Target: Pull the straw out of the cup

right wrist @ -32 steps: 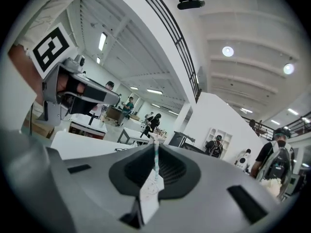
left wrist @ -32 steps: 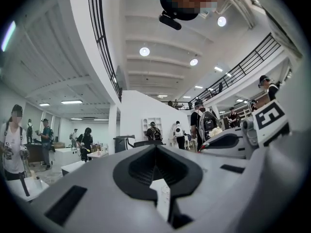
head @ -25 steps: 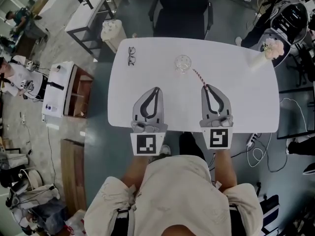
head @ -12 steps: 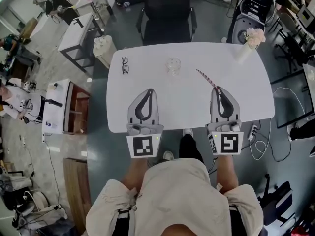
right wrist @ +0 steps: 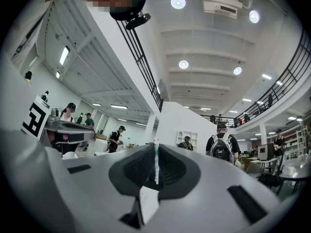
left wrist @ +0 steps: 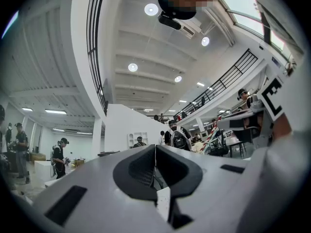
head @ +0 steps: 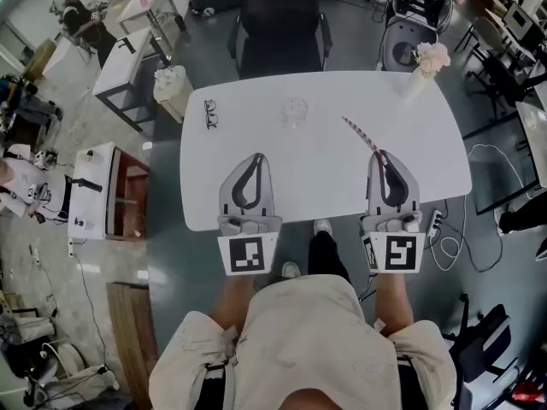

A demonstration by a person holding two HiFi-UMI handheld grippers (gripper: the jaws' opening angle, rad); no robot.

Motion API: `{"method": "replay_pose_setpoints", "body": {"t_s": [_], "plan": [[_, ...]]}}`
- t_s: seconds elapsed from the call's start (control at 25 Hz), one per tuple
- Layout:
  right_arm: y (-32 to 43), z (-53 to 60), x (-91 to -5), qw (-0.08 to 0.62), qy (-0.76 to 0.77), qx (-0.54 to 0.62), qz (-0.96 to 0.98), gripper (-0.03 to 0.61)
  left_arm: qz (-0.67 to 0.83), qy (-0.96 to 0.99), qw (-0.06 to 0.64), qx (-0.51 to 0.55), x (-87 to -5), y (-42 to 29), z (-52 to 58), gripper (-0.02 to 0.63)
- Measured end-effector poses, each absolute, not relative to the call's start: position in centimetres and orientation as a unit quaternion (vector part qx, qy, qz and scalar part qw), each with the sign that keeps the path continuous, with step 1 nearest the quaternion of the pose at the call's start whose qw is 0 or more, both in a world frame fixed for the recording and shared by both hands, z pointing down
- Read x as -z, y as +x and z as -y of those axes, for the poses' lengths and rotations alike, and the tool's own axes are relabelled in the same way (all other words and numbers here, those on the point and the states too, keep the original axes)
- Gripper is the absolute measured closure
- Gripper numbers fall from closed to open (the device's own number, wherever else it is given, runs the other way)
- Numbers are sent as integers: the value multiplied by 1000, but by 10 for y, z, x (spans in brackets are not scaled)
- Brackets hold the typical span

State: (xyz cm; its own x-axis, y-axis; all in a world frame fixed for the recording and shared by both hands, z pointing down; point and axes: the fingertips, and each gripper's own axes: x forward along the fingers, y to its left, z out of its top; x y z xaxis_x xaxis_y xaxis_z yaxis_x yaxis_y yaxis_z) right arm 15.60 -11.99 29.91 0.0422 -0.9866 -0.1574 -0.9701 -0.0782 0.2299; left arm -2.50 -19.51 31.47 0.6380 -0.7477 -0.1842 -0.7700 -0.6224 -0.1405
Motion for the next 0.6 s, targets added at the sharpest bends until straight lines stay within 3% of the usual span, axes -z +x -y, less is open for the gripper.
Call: {"method": "replay_pose_setpoints", "body": {"t_s": [0.6], "plan": [[155, 118, -296, 24, 724, 140, 675, 555, -420, -900, 103, -59, -312, -26, 189, 609]]}}
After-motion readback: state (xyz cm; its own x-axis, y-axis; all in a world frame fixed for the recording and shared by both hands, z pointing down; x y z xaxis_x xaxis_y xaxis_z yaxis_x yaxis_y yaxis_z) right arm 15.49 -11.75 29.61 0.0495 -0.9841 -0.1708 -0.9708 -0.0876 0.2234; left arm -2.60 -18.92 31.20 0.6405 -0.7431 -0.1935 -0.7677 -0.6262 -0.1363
